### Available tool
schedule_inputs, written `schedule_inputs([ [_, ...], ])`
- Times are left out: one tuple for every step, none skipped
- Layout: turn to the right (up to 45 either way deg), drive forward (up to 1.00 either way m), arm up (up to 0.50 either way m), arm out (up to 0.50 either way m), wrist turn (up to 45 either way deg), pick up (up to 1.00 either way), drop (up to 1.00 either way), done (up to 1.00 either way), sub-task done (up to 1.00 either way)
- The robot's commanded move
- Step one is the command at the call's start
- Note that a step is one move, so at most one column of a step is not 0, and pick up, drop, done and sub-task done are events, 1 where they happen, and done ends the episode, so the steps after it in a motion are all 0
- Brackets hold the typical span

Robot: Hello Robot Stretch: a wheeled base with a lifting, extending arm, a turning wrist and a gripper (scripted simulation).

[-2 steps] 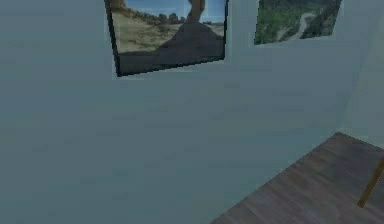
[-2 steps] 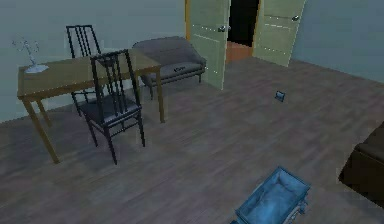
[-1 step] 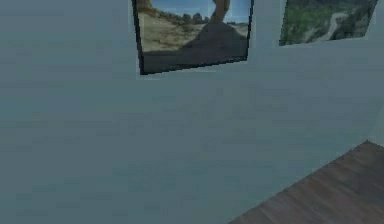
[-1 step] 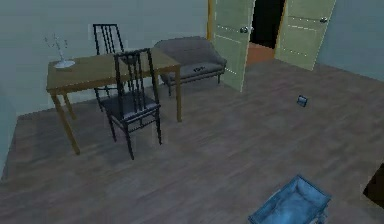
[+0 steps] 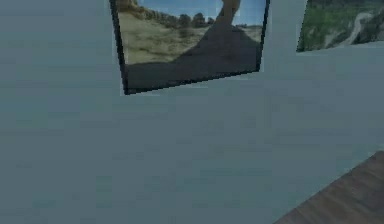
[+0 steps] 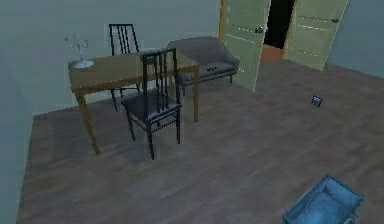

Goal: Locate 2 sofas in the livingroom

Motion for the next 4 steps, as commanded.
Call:
schedule_inputs([
  [45.0,0.00,0.00,0.00,0.0,0.00,0.00,0.00,0.00],
  [9.0,0.00,0.00,0.00,0.0,0.00,0.00,0.00,0.00],
  [0.0,0.40,0.00,0.00,0.0,0.00,0.00,0.00,0.00],
  [45.0,0.00,0.00,0.00,0.0,0.00,0.00,0.00,0.00],
])
